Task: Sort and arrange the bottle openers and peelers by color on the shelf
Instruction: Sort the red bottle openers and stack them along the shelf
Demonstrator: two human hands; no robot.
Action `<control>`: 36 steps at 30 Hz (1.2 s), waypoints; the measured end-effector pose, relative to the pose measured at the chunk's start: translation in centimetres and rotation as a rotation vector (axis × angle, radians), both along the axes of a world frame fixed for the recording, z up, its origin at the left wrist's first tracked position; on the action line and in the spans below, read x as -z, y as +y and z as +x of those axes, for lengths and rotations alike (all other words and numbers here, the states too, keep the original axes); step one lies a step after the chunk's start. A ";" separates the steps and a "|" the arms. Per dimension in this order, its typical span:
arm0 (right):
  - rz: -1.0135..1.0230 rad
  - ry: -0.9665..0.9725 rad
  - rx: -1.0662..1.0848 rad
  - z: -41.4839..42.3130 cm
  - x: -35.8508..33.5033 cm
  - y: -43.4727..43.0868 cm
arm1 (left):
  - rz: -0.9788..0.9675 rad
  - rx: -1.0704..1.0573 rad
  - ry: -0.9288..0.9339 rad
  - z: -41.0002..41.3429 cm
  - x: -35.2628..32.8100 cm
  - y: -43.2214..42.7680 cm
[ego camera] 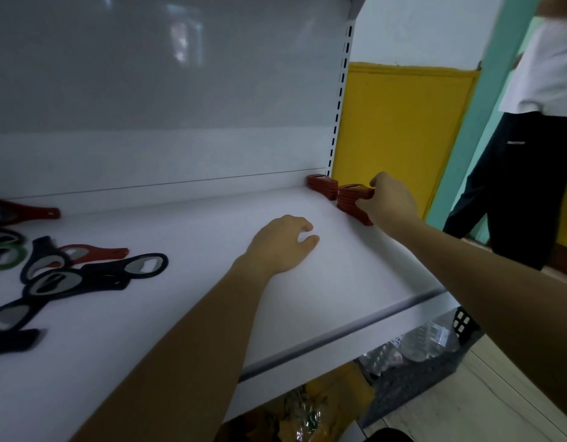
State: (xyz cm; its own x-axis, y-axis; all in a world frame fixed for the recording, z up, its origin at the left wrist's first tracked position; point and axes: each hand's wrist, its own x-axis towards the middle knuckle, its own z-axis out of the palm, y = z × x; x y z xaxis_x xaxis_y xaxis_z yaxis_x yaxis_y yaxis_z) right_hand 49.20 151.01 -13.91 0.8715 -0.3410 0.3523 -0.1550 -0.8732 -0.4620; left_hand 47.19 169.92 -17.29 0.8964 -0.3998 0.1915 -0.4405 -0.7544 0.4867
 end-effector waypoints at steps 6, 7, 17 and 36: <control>-0.021 -0.011 0.015 -0.1 0.1 -0.2 | -0.003 0.004 -0.006 0.0 0.0 0.0; -0.013 -0.006 0.016 -0.2 0.1 -0.3 | -0.004 0.003 -0.006 0.0 0.0 0.0; 0.011 0.091 0.005 -0.8 -0.7 -0.1 | -0.006 0.001 -0.003 0.0 0.0 0.0; 0.078 -0.068 -0.095 -0.9 -0.7 -0.7 | -0.009 0.006 0.008 -0.3 -0.2 0.0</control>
State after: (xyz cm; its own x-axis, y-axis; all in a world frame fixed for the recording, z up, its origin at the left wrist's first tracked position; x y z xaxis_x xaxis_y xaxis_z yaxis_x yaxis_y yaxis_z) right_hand 48.34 150.28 -13.25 0.8761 -0.2869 0.3875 -0.0393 -0.8435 -0.5357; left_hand 46.91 169.96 -17.12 0.8954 -0.4037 0.1880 -0.4412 -0.7469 0.4974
